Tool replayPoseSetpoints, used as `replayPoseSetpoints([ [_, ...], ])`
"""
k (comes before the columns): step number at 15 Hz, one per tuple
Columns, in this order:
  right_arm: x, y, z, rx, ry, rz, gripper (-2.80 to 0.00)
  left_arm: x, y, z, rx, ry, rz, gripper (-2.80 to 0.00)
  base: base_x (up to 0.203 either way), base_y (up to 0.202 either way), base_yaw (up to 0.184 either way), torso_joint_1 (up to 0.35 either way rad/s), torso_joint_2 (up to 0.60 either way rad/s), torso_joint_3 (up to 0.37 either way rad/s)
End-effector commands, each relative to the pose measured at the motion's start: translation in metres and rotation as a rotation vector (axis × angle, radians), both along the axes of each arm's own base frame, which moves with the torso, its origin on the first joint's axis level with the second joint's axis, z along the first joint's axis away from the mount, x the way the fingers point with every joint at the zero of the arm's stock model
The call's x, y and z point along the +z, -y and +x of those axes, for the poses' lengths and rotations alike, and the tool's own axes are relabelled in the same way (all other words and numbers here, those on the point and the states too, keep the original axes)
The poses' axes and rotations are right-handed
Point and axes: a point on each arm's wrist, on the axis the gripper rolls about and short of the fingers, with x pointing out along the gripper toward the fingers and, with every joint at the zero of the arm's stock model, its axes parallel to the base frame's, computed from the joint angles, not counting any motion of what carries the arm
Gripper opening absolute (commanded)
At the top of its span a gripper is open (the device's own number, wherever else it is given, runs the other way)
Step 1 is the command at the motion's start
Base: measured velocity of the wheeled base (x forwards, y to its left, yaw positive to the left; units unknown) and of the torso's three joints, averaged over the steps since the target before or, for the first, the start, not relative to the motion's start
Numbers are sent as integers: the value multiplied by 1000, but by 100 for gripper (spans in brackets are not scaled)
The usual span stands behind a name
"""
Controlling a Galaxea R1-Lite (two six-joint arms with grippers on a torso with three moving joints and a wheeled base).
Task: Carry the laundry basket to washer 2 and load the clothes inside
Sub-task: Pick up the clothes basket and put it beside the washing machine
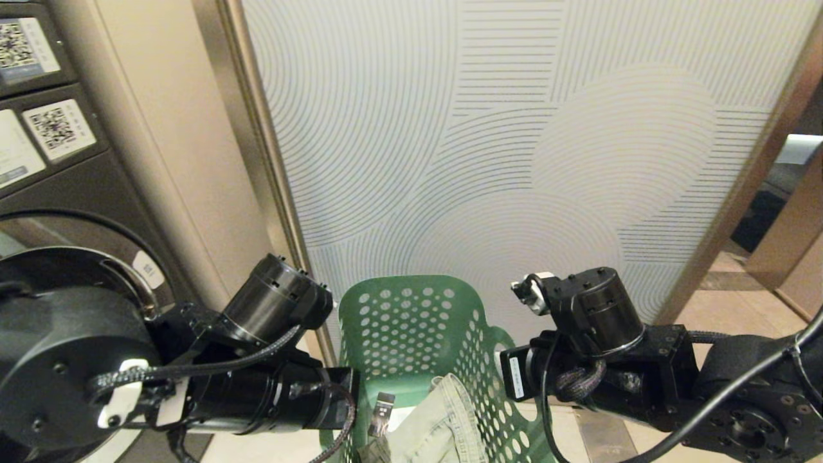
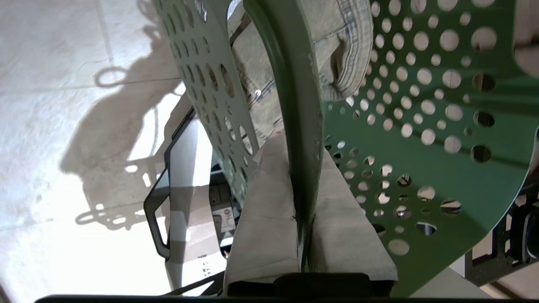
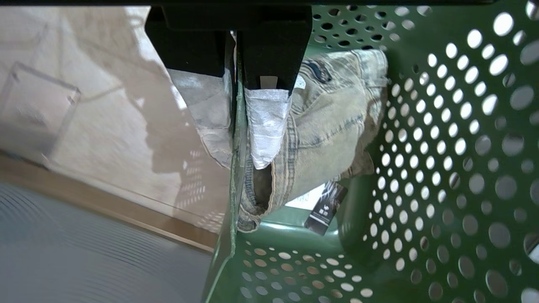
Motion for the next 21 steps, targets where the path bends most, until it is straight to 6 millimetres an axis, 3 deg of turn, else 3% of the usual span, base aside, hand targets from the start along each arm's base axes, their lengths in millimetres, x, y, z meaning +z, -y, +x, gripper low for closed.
replayPoseSetpoints([
  [1,-1,0,0,-2,-2,-1,-280,0,0,0,3,-2,0,-280,0,-8,173,3,3,7],
  [21,-6,2,-3,7,-14,-24,-280,-7,-4,-5,5,-23,17,-280,1,-7,175,2,3,3],
])
